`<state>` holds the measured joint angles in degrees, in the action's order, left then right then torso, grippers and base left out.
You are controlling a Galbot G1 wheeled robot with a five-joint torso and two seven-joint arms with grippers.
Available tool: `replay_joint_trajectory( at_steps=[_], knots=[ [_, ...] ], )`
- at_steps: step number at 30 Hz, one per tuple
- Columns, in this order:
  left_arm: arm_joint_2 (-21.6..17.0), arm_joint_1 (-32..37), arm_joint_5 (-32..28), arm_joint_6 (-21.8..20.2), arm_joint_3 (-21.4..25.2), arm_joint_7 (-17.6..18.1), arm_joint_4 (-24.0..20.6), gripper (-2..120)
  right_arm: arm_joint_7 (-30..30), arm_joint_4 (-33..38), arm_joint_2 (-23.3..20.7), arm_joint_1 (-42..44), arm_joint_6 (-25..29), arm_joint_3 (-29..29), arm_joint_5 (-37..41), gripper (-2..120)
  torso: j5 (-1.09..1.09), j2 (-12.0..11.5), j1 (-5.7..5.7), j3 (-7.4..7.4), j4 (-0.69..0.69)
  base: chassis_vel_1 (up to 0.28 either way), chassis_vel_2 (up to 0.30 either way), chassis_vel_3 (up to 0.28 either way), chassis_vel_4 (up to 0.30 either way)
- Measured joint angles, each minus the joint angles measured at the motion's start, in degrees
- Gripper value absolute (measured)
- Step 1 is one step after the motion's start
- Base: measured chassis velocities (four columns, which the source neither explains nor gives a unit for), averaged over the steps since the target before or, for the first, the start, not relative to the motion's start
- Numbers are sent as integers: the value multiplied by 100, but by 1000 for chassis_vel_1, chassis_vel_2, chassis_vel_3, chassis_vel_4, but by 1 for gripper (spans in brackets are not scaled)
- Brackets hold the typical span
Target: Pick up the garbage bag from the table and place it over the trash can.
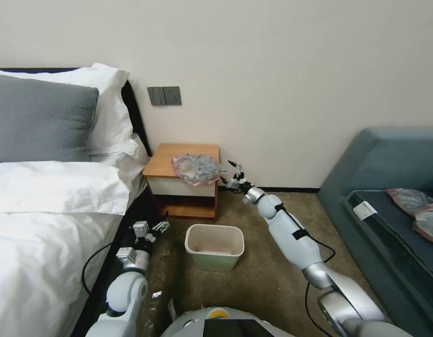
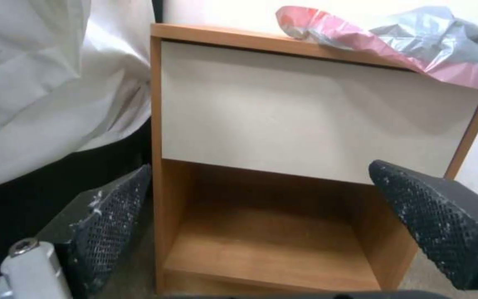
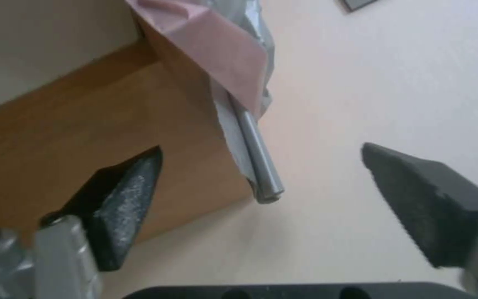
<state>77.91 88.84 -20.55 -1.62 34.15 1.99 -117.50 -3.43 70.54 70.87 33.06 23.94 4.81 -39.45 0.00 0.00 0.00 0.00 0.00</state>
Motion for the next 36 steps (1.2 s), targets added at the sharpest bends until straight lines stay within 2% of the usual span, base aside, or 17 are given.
replay_joint_trajectory(
  at_steps=[1,4,6,8,9,11,13,17,19,25,31,36],
  knots=[
    [0,0,0,0,0,0,0,100,0,0,0,0,0,0,0,90,0,0,0,0,0,0,0,0,0],
    [14,-21,0,0,0,0,-12,100,-1,-84,-10,-76,19,-63,-37,74,0,0,0,0,0,0,0,0,0],
    [21,-22,0,0,0,0,-19,100,-1,-104,-18,-97,19,-89,-36,71,0,0,0,0,0,0,0,0,0],
    [46,-22,0,0,-1,0,-28,100,-2,-131,-38,-138,19,-135,-24,60,0,0,0,0,0,0,0,0,0],
    [46,-22,0,0,-1,0,-28,100,-2,-131,-38,-138,19,-135,-24,60,0,0,0,0,0,0,0,0,0],
    [65,-22,2,0,-2,-1,-33,100,-8,-136,-49,-159,9,-171,-11,49,0,0,0,0,0,0,0,0,0],
    [67,-23,2,0,-2,-1,-36,100,-9,-142,-45,-164,5,-179,-3,46,0,0,0,0,0,0,0,0,0],
    [68,-45,1,-1,9,1,-37,100,-13,-177,-2,-169,-8,-208,5,28,0,0,0,0,0,0,0,0,0],
    [68,-45,1,-1,11,1,-36,100,-13,-177,0,-169,-8,-209,6,26,0,0,0,0,0,0,0,0,0],
    [78,-48,-2,-5,44,2,-42,100,-28,-150,16,-158,-43,-230,33,0,0,0,1,0,0,0,0,0,0],
    [84,-46,-7,-21,48,0,-45,100,-28,-30,-3,-124,-78,-232,128,0,0,0,0,0,1,0,0,0,0],
    [81,-96,-85,-37,209,6,-45,100,-67,397,-158,34,-291,-225,449,0,0,0,0,1,0,0,0,0,0]
  ],
)
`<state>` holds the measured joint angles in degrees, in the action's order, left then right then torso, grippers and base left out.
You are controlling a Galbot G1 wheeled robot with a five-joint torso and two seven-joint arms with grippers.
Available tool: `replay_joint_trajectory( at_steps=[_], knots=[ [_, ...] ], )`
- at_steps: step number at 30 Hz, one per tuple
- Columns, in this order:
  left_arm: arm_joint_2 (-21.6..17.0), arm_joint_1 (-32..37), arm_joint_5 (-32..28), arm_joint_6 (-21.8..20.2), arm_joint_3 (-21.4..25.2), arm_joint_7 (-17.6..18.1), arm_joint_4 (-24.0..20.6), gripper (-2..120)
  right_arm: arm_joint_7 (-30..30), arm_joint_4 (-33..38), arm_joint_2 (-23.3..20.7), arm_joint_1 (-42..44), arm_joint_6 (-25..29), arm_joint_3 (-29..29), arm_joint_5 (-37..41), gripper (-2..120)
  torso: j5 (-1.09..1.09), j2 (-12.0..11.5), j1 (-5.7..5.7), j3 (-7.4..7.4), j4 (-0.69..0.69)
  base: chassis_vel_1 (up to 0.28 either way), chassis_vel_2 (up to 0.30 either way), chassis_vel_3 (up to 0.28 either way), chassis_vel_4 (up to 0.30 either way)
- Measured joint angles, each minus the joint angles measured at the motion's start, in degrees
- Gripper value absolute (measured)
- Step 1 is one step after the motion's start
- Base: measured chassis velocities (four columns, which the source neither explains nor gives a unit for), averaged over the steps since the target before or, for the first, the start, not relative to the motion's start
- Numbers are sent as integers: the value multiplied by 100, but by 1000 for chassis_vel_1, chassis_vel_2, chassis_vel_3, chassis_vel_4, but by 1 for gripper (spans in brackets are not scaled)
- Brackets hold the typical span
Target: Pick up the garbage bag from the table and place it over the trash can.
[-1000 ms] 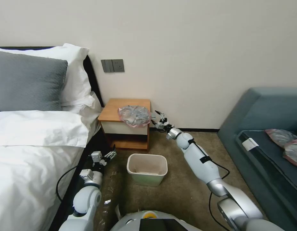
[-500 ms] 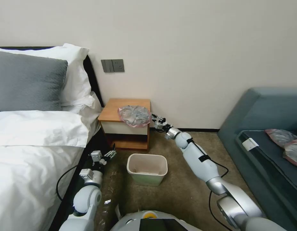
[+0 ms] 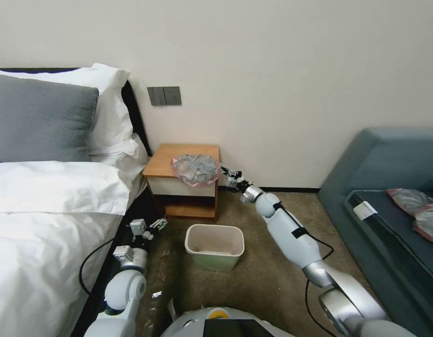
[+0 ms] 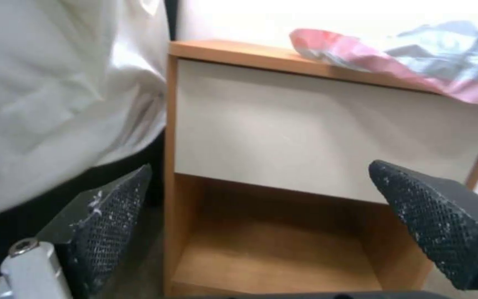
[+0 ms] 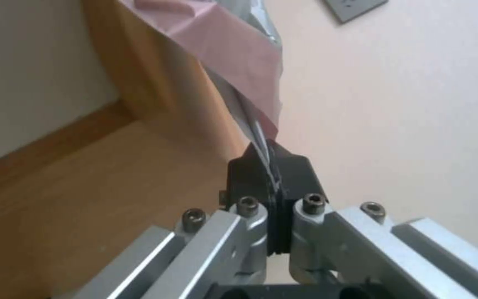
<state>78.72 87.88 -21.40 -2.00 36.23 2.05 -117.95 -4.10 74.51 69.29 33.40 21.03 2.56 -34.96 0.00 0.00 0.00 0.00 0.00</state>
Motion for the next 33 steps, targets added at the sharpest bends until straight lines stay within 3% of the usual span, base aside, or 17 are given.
replay_joint_trajectory(
  at_steps=[9,15,33],
  knots=[
    [-19,-177,-209,-37,326,28,38,100,-152,1160,-285,688,-546,9,658,0,0,0,0,0,0,0,0,0,0],
    [-33,-278,-374,-76,508,81,3,100,-151,2023,-429,1631,-889,105,966,0,-1,0,0,0,-1,0,0,0,0],
    [-62,-341,-509,-131,575,147,-92,100,-152,3031,-544,3803,-632,492,690,0,-1,0,0,0,-1,0,0,0,0]
  ],
)
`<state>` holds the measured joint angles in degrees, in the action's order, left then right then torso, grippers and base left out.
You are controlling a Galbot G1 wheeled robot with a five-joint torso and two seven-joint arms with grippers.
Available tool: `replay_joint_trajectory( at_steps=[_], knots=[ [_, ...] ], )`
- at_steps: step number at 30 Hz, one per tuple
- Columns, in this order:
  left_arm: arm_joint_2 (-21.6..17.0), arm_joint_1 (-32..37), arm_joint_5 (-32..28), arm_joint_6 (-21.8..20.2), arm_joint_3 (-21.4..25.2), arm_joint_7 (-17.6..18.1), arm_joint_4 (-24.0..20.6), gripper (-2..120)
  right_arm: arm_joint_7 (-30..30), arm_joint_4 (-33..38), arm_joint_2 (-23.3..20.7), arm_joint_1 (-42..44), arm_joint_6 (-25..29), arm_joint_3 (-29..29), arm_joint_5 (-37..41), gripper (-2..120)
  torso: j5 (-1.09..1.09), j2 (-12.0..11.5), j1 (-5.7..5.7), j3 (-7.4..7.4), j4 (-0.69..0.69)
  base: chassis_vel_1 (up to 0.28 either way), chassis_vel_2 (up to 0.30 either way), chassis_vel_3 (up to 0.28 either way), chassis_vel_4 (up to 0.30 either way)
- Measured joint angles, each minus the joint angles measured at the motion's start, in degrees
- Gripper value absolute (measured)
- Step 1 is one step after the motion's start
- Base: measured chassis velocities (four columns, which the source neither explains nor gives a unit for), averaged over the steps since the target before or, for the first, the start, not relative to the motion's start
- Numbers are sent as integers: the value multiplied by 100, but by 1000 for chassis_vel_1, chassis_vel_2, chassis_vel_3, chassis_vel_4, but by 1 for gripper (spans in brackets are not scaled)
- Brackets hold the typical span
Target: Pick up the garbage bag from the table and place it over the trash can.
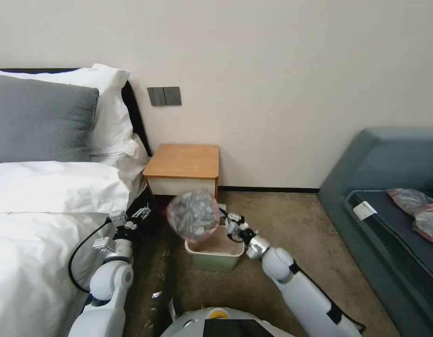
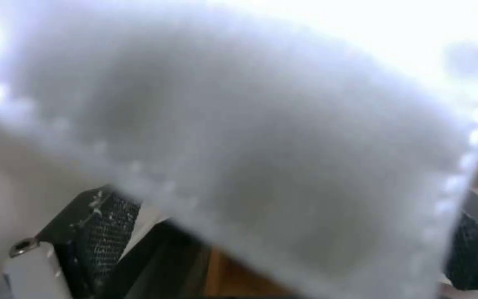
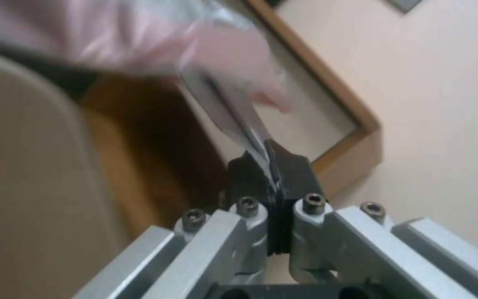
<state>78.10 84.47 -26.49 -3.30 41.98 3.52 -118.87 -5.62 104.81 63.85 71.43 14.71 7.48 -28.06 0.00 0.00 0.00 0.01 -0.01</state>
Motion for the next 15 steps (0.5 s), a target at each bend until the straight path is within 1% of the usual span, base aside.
replay_joint_trajectory(
  at_steps=[6,11,15],
  knots=[
    [17,2,1,-1,-45,3,-8,100,-5,183,-145,589,107,52,-84,0,0,0,0,0,1,0,0,0,0],
    [11,-18,5,-17,-80,3,-21,100,-28,281,-219,749,123,138,-86,0,0,0,0,0,1,0,0,0,0],
    [11,-28,26,-34,-119,3,-30,100,-131,422,-324,893,54,212,72,0,0,0,0,0,1,0,0,0,0]
  ],
)
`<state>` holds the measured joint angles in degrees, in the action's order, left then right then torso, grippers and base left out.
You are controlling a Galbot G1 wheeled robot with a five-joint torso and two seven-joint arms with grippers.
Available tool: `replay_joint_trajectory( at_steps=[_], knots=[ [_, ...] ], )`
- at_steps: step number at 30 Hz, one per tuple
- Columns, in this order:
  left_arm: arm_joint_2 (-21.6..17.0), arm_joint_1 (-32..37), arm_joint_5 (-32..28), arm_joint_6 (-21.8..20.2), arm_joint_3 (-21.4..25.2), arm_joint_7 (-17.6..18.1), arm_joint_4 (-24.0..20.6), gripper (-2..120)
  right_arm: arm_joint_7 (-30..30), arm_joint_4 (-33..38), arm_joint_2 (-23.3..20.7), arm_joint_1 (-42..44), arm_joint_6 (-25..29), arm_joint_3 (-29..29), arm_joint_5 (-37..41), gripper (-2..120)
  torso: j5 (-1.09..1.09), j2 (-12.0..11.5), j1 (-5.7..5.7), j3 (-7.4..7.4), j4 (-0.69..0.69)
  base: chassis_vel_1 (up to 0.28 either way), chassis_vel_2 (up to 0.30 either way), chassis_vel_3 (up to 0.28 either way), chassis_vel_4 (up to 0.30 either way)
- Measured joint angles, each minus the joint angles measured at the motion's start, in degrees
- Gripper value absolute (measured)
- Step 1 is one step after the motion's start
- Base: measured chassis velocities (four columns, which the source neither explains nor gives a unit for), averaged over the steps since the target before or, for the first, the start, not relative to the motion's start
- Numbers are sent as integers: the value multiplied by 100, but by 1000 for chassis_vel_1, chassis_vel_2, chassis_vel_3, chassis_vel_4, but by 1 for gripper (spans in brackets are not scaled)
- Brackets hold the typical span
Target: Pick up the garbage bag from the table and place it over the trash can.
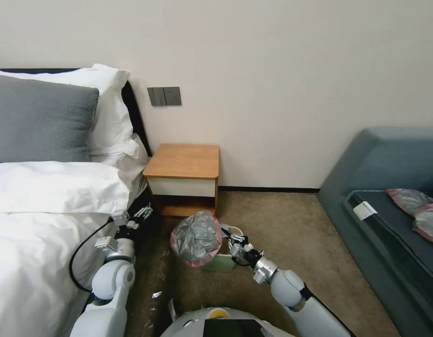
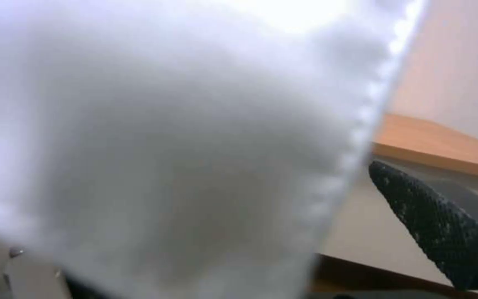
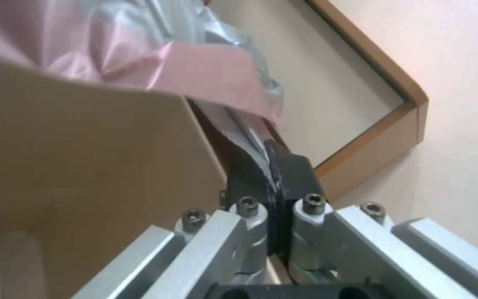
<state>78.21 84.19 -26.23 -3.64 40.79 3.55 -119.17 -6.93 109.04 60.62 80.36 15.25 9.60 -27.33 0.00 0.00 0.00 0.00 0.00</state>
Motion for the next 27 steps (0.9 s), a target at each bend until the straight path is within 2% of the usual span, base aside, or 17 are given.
replay_joint_trajectory(
  at_steps=[4,7,8,10,12,16,17,20,21,23,27],
  knots=[
    [6,17,55,-17,-76,-5,-21,100,-120,165,-117,81,-230,-6,464,3,0,0,0,0,0,0,0,0,0],
    [-35,57,81,-20,-147,-18,-45,100,-215,267,-256,155,-325,87,757,17,0,0,0,0,1,0,0,0,0],
    [-35,57,81,-20,-147,-18,-45,100,-215,267,-256,155,-325,87,757,17,0,0,0,0,1,0,0,0,0],
    [-191,115,62,-88,-253,-26,-90,100,-284,347,-446,279,-347,268,982,27,0,0,0,0,0,0,0,0,0],
    [-270,136,35,-128,-311,-29,-102,100,-298,378,-511,337,-350,344,1045,30,0,0,0,0,0,0,0,0,0],
    [-604,235,-152,-476,-586,-151,-157,100,-309,515,-727,581,-336,680,1217,48,0,0,0,0,0,0,0,0,0],
    [-604,235,-152,-476,-586,-151,-157,100,-309,515,-727,581,-336,680,1217,48,0,0,0,0,0,0,0,0,0],
    [-711,277,-304,-669,-825,-417,-266,100,-292,628,-834,711,-331,825,1289,63,1,0,0,0,-1,0,0,0,0],
    [-711,277,-304,-669,-825,-417,-266,100,-292,628,-834,711,-331,825,1289,63,1,0,0,0,-1,0,0,0,0],
    [-755,302,-382,-869,-965,-700,-376,100,-257,720,-912,780,-330,912,1340,72,-1,0,0,0,0,0,0,0,0],
    [-851,345,-381,-1014,-1120,-879,-421,100,-196,858,-1023,850,-331,1041,1422,86,0,0,0,0,-1,0,0,0,0]
  ],
)
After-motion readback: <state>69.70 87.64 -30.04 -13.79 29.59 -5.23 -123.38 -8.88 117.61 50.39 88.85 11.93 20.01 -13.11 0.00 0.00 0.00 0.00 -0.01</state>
